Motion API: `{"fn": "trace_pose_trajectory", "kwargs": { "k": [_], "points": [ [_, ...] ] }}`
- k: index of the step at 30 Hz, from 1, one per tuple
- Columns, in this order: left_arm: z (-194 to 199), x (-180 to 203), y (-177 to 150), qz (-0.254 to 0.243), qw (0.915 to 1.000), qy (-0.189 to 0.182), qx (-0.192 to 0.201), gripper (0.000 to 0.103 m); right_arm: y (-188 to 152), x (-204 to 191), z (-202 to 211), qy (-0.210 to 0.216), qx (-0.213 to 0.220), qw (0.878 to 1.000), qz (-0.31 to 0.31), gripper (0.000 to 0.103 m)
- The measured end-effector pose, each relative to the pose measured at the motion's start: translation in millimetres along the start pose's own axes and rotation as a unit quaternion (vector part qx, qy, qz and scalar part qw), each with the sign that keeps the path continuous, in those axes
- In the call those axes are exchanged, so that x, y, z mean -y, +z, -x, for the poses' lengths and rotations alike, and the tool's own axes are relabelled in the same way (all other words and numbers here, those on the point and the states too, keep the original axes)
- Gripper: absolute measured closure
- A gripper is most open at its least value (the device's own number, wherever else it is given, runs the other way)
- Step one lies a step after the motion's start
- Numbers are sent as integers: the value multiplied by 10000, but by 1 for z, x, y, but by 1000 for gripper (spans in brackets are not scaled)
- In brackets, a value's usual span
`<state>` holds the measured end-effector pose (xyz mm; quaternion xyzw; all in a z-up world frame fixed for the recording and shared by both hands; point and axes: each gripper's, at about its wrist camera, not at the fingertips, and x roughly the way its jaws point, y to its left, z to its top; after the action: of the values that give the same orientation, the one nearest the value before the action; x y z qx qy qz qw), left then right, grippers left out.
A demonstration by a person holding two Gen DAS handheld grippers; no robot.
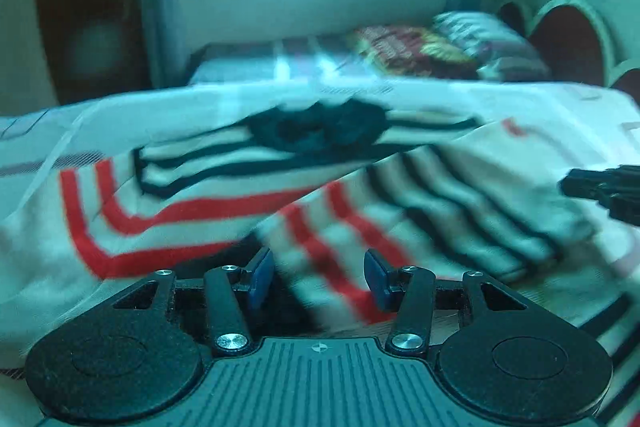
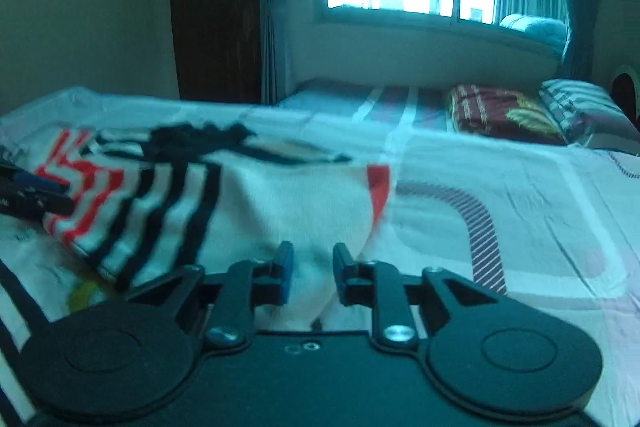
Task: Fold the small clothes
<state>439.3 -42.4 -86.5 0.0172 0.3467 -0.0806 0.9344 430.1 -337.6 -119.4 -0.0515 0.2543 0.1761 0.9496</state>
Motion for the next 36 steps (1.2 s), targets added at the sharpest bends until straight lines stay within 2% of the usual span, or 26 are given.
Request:
{"fn": "trace_pose_trajectory", "kwargs": {
  "k": [2, 5, 7, 9, 12, 14, 16, 19, 20, 21, 22, 23, 25, 26, 27, 28, 31, 32, 34, 35, 36],
  "points": [
    [0, 14, 0, -103, 9999, -128, -32, 53, -1, -6, 14, 53, 50, 10000, -62, 80],
    [-11, 28, -11, -246, 9993, -73, -272, 53, -8, -17, 26, 63, -8, 10000, -44, 82],
    [-12, 31, -18, -333, 9994, -12, -124, 50, -19, -23, 13, -194, -445, 9987, 166, 86],
    [-10, 31, -19, -321, 9994, -19, -90, 50, -29, -26, 8, -296, -405, 9984, 268, 85],
    [-4, 25, -18, -226, 9997, -37, -66, 46, -28, -32, 5, -423, -406, 9976, 367, 84],
    [16, 10, -20, -51, 9997, 171, 148, 16, -23, -29, 15, -344, -279, 9990, 92, 80],
    [46, -18, -29, 168, 9981, 397, 451, 14, -24, -22, 33, -299, -24, 9992, -275, 71],
    [87, -93, -53, 1058, 9894, 769, 625, 14, -29, -12, 55, -423, 10, 9973, -604, 70],
    [102, -124, -65, 1488, 9818, 938, 714, 15, -33, -7, 62, -458, -18, 9962, -735, 70],
    [116, -157, -80, 1978, 9705, 1126, 791, 16, -35, -4, 67, -496, -63, 9952, -845, 70],
    [128, -192, -97, 2565, 9542, 1284, 846, 22, -38, -2, 71, -537, -110, 9939, -953, 70],
    [140, -227, -115, 3215, 9326, 1383, 881, 26, -39, 0, 75, -571, -136, 9928, -1045, 70],
    [157, -288, -152, 4453, 8782, 1358, 1096, 29, -41, 4, 81, -593, -169, 9901, -1258, 68],
    [162, -311, -166, 4879, 8539, 1397, 1157, 29, -40, 4, 83, -595, -177, 9891, -1337, 68],
    [165, -330, -177, 5133, 8367, 1496, 1187, 29, -38, 3, 83, -604, -185, 9881, -1404, 68],
    [166, -345, -186, 5313, 8232, 1551, 1268, 34, -35, 2, 82, -610, -189, 9876, -1435, 68],
    [166, -377, -205, 5829, 7842, 1325, 1663, 48, -25, -6, 81, -604, -118, 9875, -1451, 67],
    [165, -384, -208, 5917, 7763, 1302, 1741, 49, -21, -8, 81, -571, -94, 9876, -1462, 67],
    [161, -395, -208, 5962, 7709, 1275, 1843, 49, -14, -16, 78, -495, -39, 9885, -1431, 67],
    [158, -398, -204, 5931, 7729, 1299, 1842, 49, -12, -19, 77, -468, -20, 9891, -1396, 67],
    [154, -399, -198, 5822, 7821, 1297, 1800, 49, -9, -23, 76, -444, -7, 9897, -1364, 67]
  ]
}}
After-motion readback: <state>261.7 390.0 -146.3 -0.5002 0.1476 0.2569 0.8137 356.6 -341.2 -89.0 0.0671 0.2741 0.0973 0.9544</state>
